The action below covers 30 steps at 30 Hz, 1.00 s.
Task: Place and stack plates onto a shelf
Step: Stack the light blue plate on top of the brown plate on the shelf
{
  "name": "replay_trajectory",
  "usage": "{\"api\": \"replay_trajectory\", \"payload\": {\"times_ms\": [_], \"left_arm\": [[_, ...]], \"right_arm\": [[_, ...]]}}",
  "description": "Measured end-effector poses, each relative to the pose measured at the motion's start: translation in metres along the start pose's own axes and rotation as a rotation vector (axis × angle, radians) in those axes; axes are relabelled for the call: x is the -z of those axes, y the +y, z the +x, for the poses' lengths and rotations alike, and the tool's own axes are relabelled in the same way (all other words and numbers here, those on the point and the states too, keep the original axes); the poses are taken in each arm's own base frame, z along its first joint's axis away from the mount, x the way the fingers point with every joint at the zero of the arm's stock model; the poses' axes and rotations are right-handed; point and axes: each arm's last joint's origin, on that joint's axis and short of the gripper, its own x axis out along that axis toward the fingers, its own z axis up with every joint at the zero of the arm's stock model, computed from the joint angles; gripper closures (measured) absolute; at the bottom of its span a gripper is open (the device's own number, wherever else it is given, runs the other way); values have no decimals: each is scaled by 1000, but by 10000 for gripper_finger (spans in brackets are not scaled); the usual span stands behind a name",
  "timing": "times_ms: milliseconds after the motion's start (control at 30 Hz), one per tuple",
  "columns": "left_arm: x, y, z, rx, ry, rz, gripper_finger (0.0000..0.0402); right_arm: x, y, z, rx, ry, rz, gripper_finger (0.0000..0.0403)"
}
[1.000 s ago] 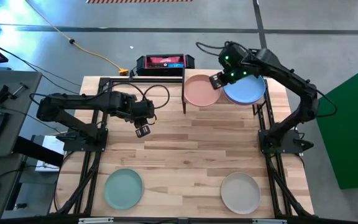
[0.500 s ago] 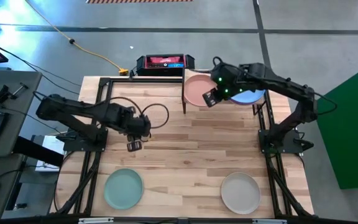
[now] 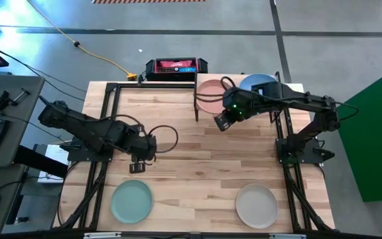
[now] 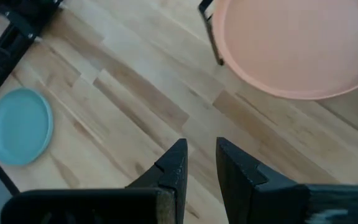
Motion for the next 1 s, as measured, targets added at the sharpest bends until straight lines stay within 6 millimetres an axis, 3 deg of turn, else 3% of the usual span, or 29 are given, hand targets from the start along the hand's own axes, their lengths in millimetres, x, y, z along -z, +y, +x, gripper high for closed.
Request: {"api": "replay_trajectory", "payload": {"times_ms": [667,767,1000], "left_arm": [[42,-70,-14,94,-12,19,298],[46,-80,-6,86,-5,56,298],[50,-92,35,105,-60,46,298]], "right_arm": [[24,20,-6,11,-44,-160,339],[27,22,-7,12,-49,-172,339],[32,26,-9,3,-47,-193,339]]}}
